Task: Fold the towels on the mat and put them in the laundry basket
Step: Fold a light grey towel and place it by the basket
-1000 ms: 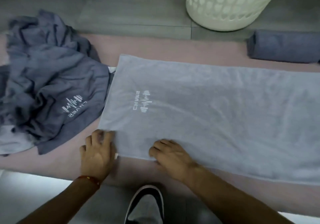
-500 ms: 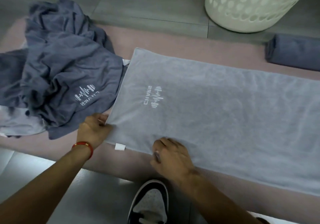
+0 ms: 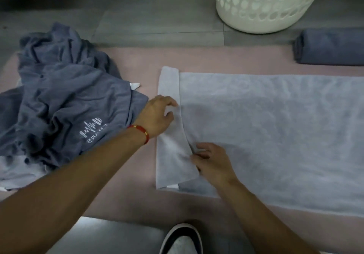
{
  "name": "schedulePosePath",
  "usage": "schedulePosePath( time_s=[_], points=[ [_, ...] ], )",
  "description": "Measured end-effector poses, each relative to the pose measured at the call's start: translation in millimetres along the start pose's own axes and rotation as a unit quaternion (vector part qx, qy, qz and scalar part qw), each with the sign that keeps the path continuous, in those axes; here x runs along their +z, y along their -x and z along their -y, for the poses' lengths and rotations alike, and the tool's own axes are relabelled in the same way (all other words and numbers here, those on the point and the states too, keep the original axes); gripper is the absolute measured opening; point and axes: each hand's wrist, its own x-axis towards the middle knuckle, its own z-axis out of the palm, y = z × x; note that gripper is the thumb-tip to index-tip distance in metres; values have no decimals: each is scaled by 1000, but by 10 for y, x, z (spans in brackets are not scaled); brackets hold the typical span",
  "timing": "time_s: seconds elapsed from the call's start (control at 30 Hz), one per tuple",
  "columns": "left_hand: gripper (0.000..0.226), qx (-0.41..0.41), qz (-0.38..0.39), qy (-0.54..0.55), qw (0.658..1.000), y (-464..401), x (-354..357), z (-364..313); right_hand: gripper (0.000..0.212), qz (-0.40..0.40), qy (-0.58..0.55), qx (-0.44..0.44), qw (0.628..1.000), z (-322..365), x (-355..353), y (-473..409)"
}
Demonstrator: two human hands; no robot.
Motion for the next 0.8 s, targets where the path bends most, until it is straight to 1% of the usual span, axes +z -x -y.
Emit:
schedulePosePath(
  time_s=[0.03, 0.07, 0.13, 0.2, 0.3, 0.4, 0.47, 0.53, 0.6, 0.67, 0.73, 0.8],
  points=[
    [29, 34, 8, -39, 999, -243, 53, 62, 41, 6, 21, -6, 1000, -46, -11, 14],
    [31, 59, 16, -73, 995, -478, 93, 117, 34, 1, 60, -20, 998, -93, -14, 24],
    [36, 77, 25, -131, 988, -908, 138, 218, 16, -32, 160, -63, 985, -169, 11, 61],
    [44, 71, 35, -166, 983, -1254, 143, 279, 15, -54, 224, -95, 968, -240, 61, 95],
    [56, 27, 70, -222, 972, -1582, 110, 305, 12, -72, 232, -114, 963, -326, 103, 99],
    [53, 4, 71, -247, 966, -1774, 64, 331, 9, -76, 181, -155, 968, -369, 88, 103],
    [48, 1, 63, -229, 971, -1834, 2, 310, 13, -62, 119, -170, 976, -382, 50, 136],
    [40, -1, 38, -206, 978, -1816, -96, 244, 13, -69, 66, -170, 981, -387, -22, 186],
    [28, 16, 16, -190, 981, -1754, -187, 159, 10, -98, 11, -153, 983, -395, -125, 213],
    [18, 50, 1, -170, 984, -1701, -254, 58, 12, -128, -55, -126, 982, -415, -267, 219],
    [17, 77, -12, -151, 985, -1643, -316, -114, 13, -148, -128, -124, 973, -436, -468, 225],
    [22, 91, -25, -136, 986, -1633, -336, -310, 10, -173, -179, -132, 960, -476, -725, 269]
  ],
)
